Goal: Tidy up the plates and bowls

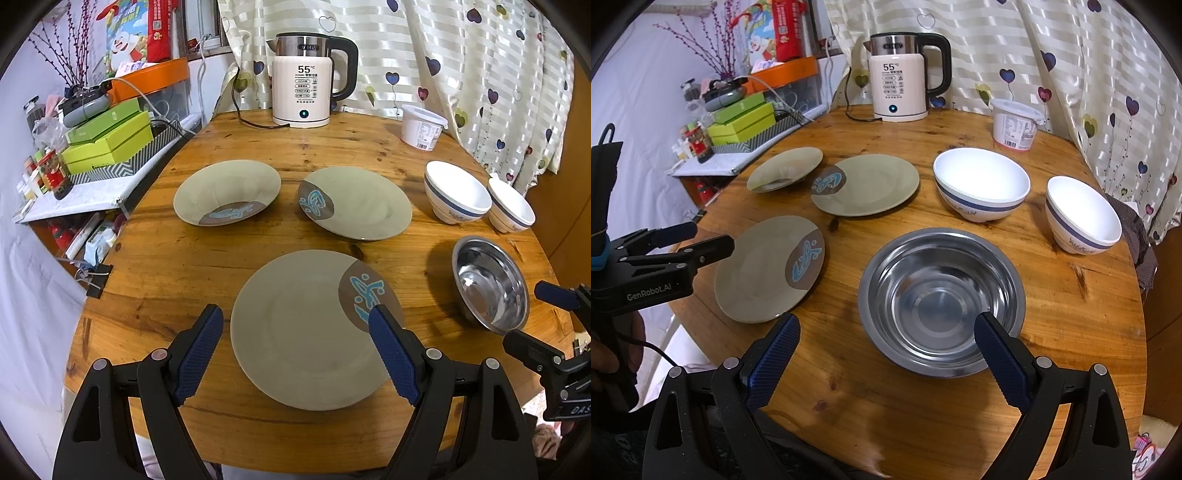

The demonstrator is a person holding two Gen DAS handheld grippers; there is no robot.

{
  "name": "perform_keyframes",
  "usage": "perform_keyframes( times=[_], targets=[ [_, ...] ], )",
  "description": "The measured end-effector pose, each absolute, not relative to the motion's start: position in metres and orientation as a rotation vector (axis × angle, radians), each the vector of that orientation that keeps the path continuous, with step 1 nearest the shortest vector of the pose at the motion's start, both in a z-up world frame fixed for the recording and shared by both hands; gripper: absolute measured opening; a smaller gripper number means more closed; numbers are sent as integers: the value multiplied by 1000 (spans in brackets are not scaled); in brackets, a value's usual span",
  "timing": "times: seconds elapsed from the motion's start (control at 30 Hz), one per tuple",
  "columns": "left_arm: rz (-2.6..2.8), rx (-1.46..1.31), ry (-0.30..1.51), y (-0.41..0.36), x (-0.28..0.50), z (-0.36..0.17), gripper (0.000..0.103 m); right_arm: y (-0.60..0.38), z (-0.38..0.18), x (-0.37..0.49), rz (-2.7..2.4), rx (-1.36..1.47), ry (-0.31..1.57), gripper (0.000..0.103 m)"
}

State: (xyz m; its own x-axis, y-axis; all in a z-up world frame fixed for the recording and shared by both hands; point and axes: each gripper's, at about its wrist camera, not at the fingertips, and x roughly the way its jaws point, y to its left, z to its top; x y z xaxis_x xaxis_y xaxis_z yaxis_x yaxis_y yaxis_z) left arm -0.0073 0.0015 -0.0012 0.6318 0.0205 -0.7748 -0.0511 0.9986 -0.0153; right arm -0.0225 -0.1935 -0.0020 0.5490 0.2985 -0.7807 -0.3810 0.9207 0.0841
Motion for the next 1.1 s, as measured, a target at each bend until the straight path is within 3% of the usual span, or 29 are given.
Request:
perform_keyframes(
  times=[1.1],
  targets=[
    [13,-82,907,6,-6,-8,81,-193,5,-21,389,-85,896,96]
  ],
)
